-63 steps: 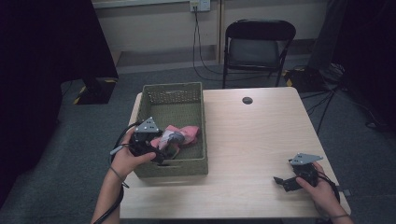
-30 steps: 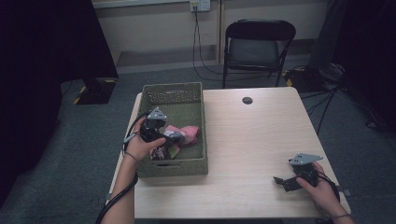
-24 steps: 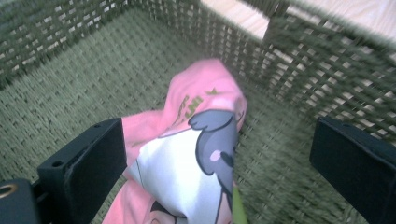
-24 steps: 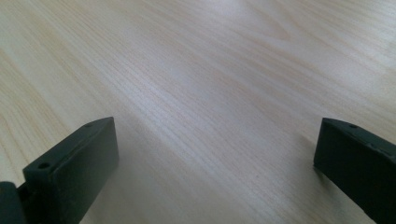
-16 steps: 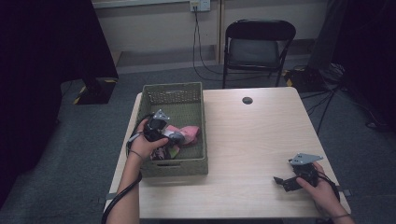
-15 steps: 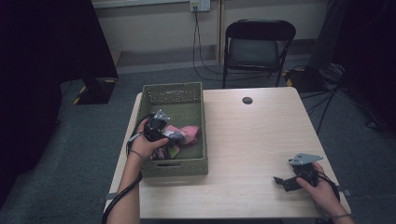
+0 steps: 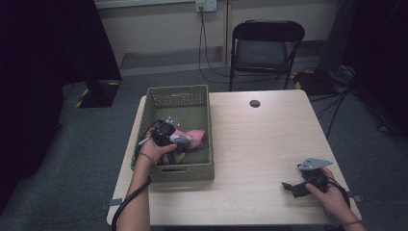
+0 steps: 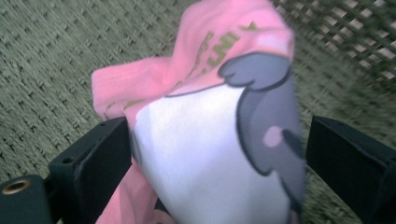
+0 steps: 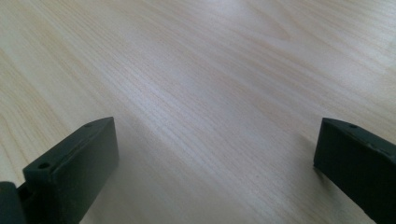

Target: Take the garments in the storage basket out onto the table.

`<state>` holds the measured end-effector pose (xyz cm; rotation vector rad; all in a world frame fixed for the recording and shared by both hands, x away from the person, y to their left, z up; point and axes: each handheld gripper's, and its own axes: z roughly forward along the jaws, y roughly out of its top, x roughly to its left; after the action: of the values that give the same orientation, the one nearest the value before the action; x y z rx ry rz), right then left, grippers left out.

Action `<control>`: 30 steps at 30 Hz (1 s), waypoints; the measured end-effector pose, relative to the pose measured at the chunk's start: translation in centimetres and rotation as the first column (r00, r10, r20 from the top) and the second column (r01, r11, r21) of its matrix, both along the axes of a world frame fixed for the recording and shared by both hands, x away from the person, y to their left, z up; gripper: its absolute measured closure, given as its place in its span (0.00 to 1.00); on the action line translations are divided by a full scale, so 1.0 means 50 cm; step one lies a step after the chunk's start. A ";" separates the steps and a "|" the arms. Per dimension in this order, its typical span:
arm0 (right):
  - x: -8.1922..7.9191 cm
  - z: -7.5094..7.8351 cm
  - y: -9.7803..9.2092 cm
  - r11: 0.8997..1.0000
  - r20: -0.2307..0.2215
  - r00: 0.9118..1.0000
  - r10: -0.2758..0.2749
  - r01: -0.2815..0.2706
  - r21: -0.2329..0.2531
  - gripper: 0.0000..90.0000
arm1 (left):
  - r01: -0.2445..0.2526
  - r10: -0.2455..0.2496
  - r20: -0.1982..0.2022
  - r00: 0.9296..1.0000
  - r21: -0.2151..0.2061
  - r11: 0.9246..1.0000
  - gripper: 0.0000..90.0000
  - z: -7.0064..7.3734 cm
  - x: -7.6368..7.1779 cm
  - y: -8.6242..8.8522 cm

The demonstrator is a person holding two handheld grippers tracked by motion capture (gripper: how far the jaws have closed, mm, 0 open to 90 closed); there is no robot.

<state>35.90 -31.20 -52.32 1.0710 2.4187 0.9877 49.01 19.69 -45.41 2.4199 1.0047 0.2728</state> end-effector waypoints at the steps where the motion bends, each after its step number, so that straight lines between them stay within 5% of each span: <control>1: 0.000 0.000 0.000 1.000 0.000 1.000 0.000 0.000 0.000 0.00 | -0.004 0.004 -0.008 1.000 0.005 1.000 0.09 -0.004 0.002 0.000; 9: 0.000 0.000 0.000 1.000 0.000 1.000 0.000 0.000 0.000 0.00 | -0.003 0.006 -0.043 0.999 0.077 0.997 0.16 -0.020 0.009 -0.009; 16: 0.000 0.000 0.000 1.000 0.000 1.000 0.000 0.000 0.000 0.00 | 0.012 -0.001 -0.061 0.998 0.173 0.985 0.21 -0.032 0.014 -0.023; 30: 0.000 0.000 0.000 1.000 0.000 1.000 0.000 0.000 0.000 0.00 | -0.029 0.049 -0.074 0.996 0.249 0.968 0.72 -0.019 0.003 -0.028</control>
<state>35.90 -31.20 -52.32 1.0710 2.4187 0.9878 49.14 18.27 -46.35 2.6561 1.1123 0.3364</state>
